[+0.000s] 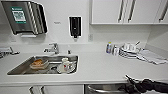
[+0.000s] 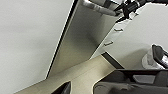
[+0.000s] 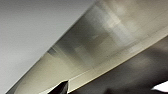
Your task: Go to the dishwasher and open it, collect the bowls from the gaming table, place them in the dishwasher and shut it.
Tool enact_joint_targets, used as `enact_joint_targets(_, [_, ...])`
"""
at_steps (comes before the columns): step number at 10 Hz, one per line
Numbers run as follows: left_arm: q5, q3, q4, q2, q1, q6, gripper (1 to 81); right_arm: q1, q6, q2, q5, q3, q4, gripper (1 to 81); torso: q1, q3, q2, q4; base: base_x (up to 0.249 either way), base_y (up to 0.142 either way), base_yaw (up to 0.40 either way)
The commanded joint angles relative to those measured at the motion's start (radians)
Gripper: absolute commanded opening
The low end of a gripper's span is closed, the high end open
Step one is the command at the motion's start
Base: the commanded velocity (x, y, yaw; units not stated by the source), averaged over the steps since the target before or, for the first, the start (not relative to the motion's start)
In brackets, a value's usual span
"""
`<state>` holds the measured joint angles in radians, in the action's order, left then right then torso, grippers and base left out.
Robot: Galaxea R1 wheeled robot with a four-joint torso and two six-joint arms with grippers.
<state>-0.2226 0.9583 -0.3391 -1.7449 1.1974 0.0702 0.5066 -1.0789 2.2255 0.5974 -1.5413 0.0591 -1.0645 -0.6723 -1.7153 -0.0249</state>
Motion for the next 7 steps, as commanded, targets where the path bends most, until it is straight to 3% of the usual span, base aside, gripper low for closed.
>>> enact_joint_targets(1, [0.011, -0.035, -0.034, 0.041, -0.066, -0.001, 81.1, -0.101, 0.001, -0.028, 0.062, 0.004, 0.016, 81.1, 0.0, 0.0, 0.0, 0.0, 0.0, 0.0, 0.0])
enact_joint_targets(7, [0.011, -0.027, -0.034, 0.028, -0.066, -0.001, 81.1, -0.029, 0.005, -0.051, 0.061, -0.011, 0.021, 81.1, 0.0, 0.0, 0.0, 0.0, 0.0, 0.0, 0.0])
